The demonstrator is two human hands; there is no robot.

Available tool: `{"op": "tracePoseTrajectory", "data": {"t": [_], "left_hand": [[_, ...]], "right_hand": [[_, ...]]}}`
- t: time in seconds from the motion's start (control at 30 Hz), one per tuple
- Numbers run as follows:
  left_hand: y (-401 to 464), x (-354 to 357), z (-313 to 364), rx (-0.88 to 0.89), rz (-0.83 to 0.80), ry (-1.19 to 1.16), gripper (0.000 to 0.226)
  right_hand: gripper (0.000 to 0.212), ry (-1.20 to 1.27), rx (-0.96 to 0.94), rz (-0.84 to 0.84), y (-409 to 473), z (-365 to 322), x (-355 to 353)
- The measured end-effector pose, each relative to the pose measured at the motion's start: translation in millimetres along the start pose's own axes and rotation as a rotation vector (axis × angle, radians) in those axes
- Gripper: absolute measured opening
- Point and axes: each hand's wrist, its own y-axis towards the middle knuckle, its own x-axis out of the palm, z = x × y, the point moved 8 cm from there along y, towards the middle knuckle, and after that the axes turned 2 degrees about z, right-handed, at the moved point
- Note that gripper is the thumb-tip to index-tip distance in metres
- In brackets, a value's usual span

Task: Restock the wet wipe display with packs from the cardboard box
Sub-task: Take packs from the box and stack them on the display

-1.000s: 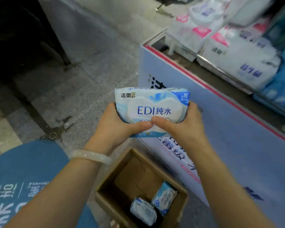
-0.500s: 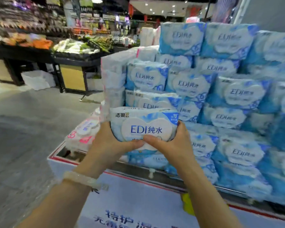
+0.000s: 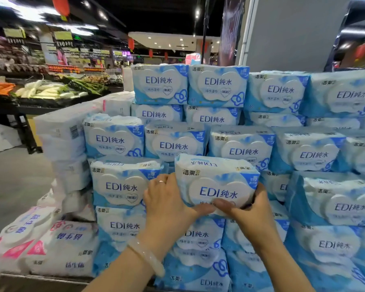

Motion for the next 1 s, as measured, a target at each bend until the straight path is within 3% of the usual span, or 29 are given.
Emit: {"op": "tracePoseTrajectory", "data": {"t": [0.13,0.27,0.47,0.73,0.83,0.9,1.0], "left_hand": [[21.1,0.8,-24.7,0.029,0.07,0.283,0.123],[29.1,3.2,-51.0,0.1,0.163,0.425,0.11],[30.7,2.6,-51.7,0.173,0.214,0.313,0.085],[31.9,6.5,-57.0,0.185,0.281,0.296,0.098],[29.9,10.0,-56.1,0.194,0.19,0.358,0.103],[26.9,8.8,-58.3,0.18,0.086,0.418,0.103],[24.2,7.1,-60.2,0.21,-0.035,0.502,0.101]], "right_hand": [[0.092,-0.165,0.009,0.021,19.1,25.8,24.3],[0.134,-0.402,0.035,0.021,26.8,42.2,40.0],[0.127,-0.496,0.073,0.021,28.2,28.0,43.0],[0.098,-0.535,0.103,-0.023,27.0,29.8,47.7],[0.097,-0.536,0.087,-0.057,26.2,27.9,48.5],[0.111,-0.546,0.088,-0.063,22.7,23.8,48.3],[0.118,-0.774,-0.113,0.001,14.7,-2.0,50.9]]}}
